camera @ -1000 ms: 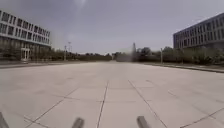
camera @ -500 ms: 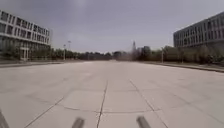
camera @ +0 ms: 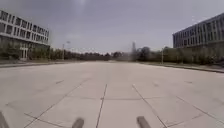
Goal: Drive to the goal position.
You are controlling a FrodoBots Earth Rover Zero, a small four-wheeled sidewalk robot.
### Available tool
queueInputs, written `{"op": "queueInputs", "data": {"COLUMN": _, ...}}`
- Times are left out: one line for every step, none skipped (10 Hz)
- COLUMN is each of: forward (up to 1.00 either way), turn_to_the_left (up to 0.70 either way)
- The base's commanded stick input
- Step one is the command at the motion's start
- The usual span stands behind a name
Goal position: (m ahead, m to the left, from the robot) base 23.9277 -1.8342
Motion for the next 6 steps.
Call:
{"op": "queueInputs", "data": {"forward": 0.70, "turn_to_the_left": 0.00}}
{"op": "queueInputs", "data": {"forward": 0.70, "turn_to_the_left": 0.00}}
{"op": "queueInputs", "data": {"forward": 0.70, "turn_to_the_left": 0.00}}
{"op": "queueInputs", "data": {"forward": 0.70, "turn_to_the_left": 0.00}}
{"op": "queueInputs", "data": {"forward": 0.70, "turn_to_the_left": 0.00}}
{"op": "queueInputs", "data": {"forward": 0.70, "turn_to_the_left": 0.00}}
